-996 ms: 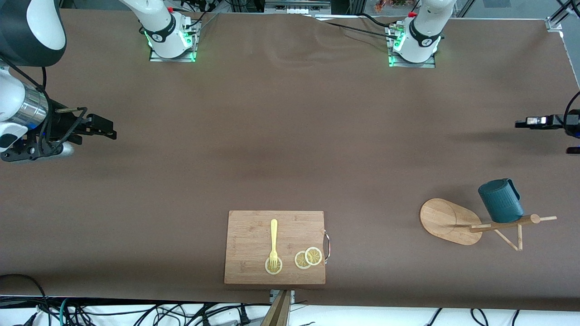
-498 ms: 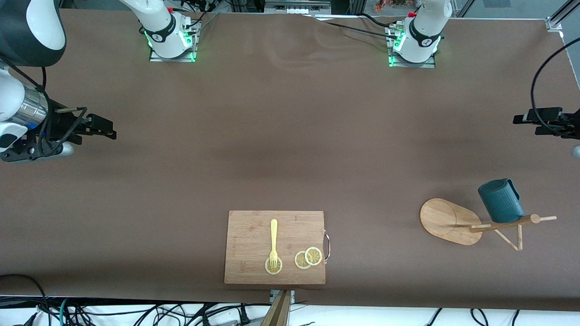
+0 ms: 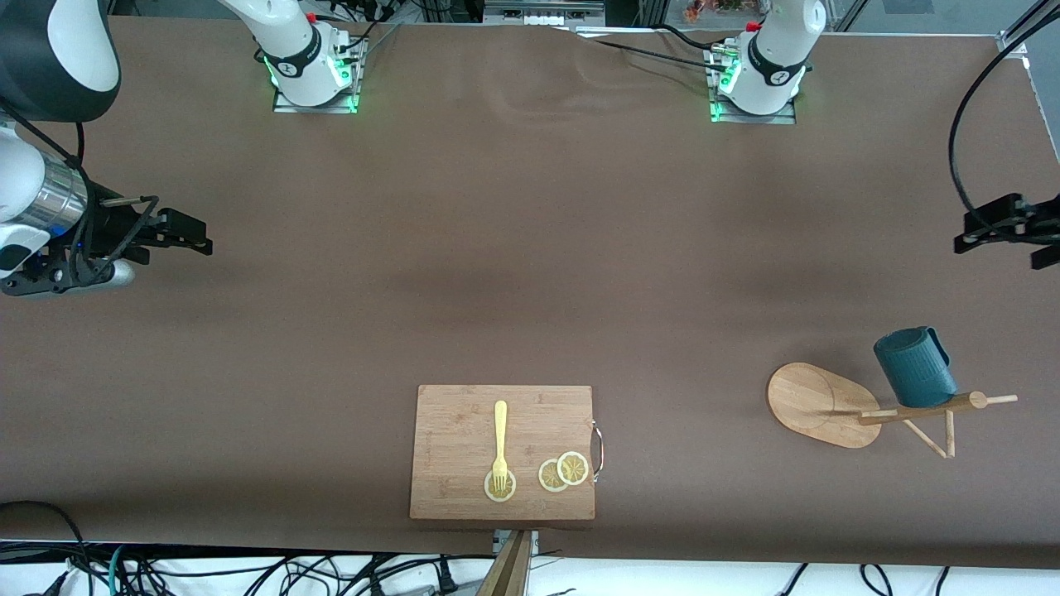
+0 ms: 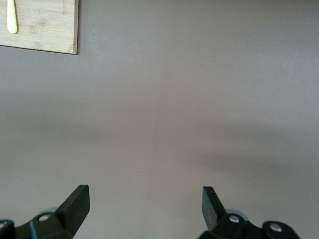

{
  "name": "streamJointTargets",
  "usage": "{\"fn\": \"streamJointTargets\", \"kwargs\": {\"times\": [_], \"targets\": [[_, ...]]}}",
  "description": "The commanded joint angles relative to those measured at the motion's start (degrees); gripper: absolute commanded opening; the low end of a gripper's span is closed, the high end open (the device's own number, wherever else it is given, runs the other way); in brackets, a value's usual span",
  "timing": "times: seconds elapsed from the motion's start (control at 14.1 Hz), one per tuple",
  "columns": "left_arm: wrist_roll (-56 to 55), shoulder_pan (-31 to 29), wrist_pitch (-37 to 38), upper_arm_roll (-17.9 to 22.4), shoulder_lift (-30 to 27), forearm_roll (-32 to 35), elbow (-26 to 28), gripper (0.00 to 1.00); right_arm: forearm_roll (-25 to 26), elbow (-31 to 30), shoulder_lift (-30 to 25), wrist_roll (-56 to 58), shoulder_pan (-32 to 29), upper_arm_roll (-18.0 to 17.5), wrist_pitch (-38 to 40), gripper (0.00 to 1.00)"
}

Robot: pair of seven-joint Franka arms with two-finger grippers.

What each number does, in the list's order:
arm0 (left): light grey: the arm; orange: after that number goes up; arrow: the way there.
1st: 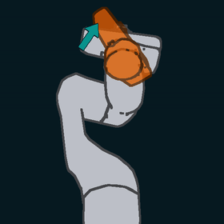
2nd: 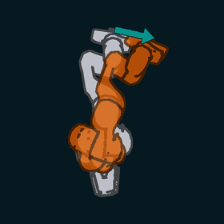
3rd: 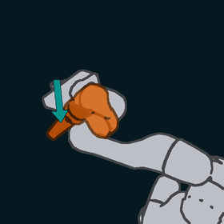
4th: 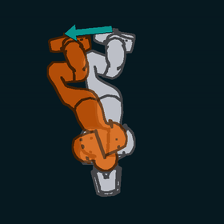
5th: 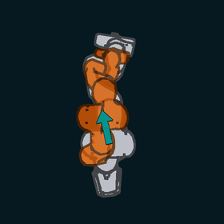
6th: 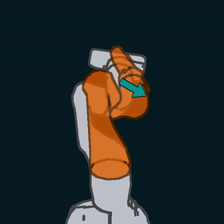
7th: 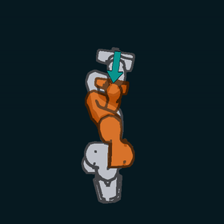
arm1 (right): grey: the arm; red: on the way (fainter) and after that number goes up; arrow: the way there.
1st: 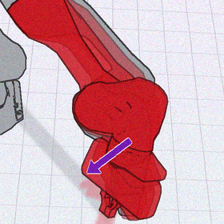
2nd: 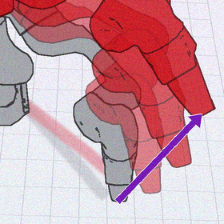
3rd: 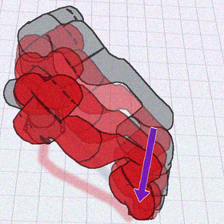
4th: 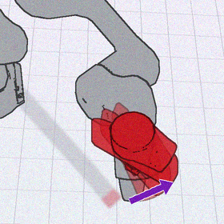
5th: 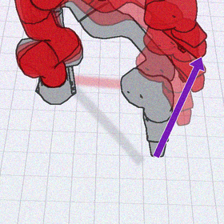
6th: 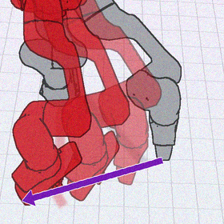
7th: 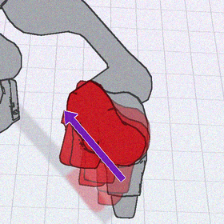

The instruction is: Pass cup and hang on rack

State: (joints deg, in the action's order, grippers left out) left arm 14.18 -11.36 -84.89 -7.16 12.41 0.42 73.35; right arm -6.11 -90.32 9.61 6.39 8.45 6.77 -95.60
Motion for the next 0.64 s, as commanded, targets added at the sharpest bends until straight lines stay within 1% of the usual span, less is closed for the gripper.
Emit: {"fn": "streamJointTargets", "kwargs": {"times": [0.0,0.14,0.36,0.57], "targets": [[-4.83,4.23,4.35,2.59,-3.87,2.04,2.14,1.0,-0.92,1.03,0.41,1.09,-0.46,-0.09,0.41,1.0],[-11.78,5.56,5.7,2.59,-4.76,1.87,2.94,1.0,-0.92,1.03,0.41,1.09,-0.46,-0.09,0.41,1.0],[-11.54,5.3,5.7,2.59,-4.24,1.25,3.29,1.0,-0.92,1.03,0.41,1.09,-0.46,-0.09,0.41,1.0],[-11.63,5.12,6.23,2.51,-3.09,1.16,2.41,1.0,-0.92,1.03,0.41,1.09,-0.46,-0.09,0.41,1.0]]}}
